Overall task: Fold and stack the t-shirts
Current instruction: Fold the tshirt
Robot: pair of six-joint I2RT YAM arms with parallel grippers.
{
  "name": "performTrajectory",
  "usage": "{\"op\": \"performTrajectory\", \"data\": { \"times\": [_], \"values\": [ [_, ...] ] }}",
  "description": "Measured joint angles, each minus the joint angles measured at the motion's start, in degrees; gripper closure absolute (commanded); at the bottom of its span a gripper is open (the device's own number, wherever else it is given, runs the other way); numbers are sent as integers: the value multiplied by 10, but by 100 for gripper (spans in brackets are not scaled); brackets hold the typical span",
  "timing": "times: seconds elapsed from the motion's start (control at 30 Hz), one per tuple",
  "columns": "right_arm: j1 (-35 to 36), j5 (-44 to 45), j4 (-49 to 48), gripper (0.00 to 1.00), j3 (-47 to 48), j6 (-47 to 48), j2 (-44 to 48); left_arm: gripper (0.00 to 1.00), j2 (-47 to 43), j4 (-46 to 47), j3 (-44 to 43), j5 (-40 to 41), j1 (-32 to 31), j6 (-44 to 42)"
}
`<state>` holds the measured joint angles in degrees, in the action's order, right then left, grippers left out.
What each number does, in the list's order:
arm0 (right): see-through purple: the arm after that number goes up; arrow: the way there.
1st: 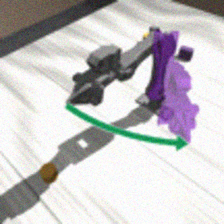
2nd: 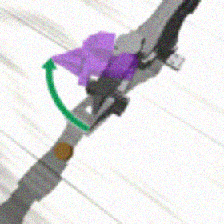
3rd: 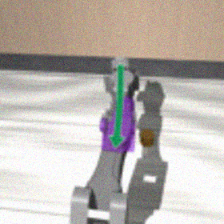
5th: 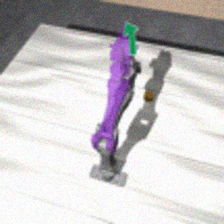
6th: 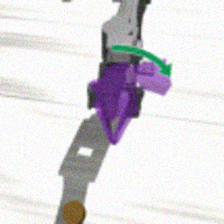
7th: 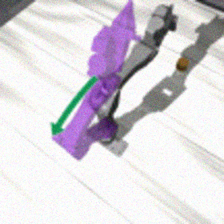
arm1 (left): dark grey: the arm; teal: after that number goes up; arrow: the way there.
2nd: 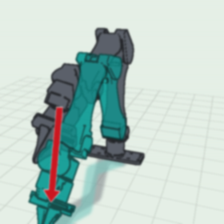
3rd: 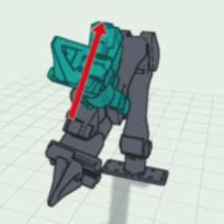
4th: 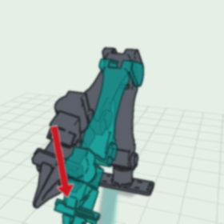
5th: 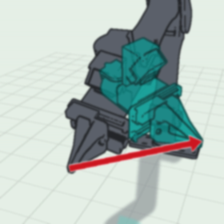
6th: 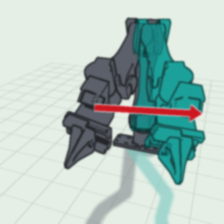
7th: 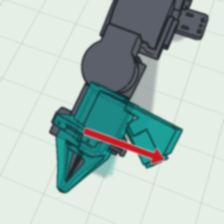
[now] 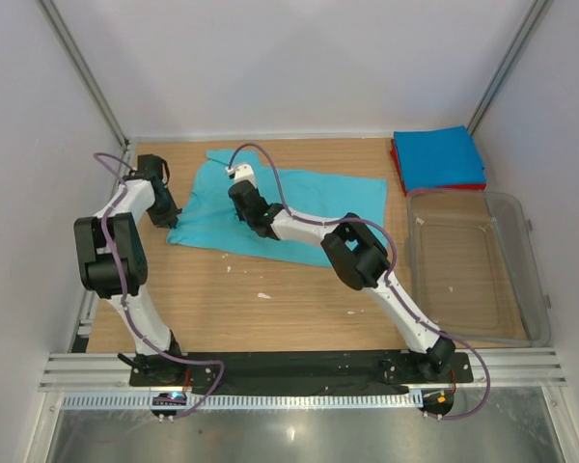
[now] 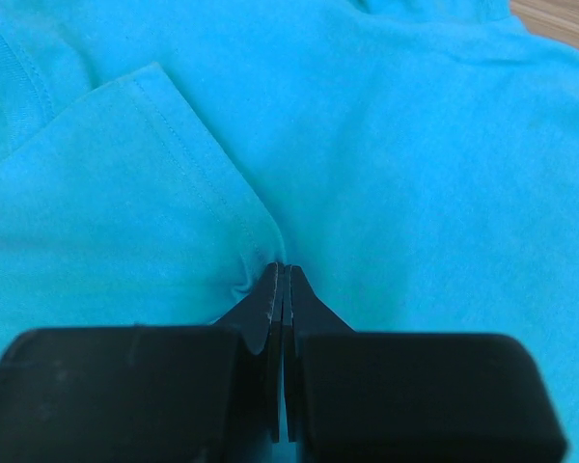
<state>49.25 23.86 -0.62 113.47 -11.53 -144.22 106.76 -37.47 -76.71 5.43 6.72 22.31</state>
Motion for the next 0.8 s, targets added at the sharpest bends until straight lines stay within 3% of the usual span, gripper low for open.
{"op": "performTrajectory", "data": {
  "times": [0.2,0.27,0.33,0.4,0.6,0.8],
  "values": [
    [-4,-3,-4,99,-8,-3,4,86,40,-7,-20,3,-7,0],
    [-9,-13,-3,92,-8,-5,6,77,48,-16,-30,11,-12,0],
    [-14,-26,3,78,-9,-8,12,73,52,-32,-44,24,-17,1],
    [-20,-38,11,72,-13,-13,23,70,52,-47,-63,39,-22,3],
    [-36,-80,24,60,-51,-20,83,67,44,-56,-107,53,-40,23],
    [-38,-160,18,53,-92,-17,132,67,18,-21,-84,-32,-59,66]
  ]
}}
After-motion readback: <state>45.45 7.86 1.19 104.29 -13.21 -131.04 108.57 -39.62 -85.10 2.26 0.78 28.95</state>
